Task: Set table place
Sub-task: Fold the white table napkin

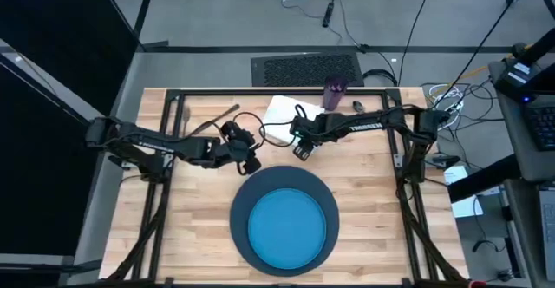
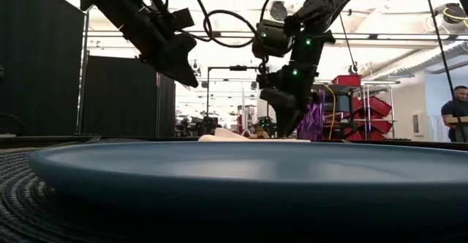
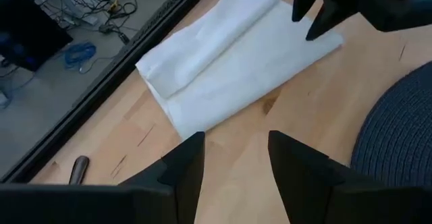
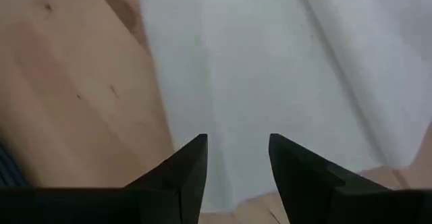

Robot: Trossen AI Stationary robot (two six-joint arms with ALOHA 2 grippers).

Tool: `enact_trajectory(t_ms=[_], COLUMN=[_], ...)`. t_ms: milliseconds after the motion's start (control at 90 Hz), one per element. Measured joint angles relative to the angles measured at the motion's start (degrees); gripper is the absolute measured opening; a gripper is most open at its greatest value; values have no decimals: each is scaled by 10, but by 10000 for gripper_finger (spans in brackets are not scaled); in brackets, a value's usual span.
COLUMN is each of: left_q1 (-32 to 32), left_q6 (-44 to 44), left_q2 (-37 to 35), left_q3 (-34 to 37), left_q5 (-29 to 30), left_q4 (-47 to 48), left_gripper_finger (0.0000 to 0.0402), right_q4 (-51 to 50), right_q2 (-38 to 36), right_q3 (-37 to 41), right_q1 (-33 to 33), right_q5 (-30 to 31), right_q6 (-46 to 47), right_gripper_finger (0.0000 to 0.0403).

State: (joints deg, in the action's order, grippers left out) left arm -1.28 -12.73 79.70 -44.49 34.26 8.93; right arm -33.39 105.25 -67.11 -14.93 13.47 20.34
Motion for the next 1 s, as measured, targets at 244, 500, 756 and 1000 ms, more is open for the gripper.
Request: enact_trajectory(t_ms=[244, 500, 756, 1000], left_q1=[0, 5, 71, 200], left_q6=[1, 13, 44, 151], left_q2=[0, 0, -37, -64], left_q3=[0, 0, 0, 0], left_q5=[0, 53, 56, -178], left_q4=[2, 66, 56, -43], left_gripper_finger=[151, 151, 151, 151], right_q4=[-33, -40, -58, -54], right_q2=[3, 3, 3, 3], right_q3=[1, 1, 1, 1], right_q1=[-1, 0, 13, 28], right_q5=[0, -2, 0, 0], right_q6=[2, -1, -15, -36], right_gripper_finger=[146, 146, 146, 146])
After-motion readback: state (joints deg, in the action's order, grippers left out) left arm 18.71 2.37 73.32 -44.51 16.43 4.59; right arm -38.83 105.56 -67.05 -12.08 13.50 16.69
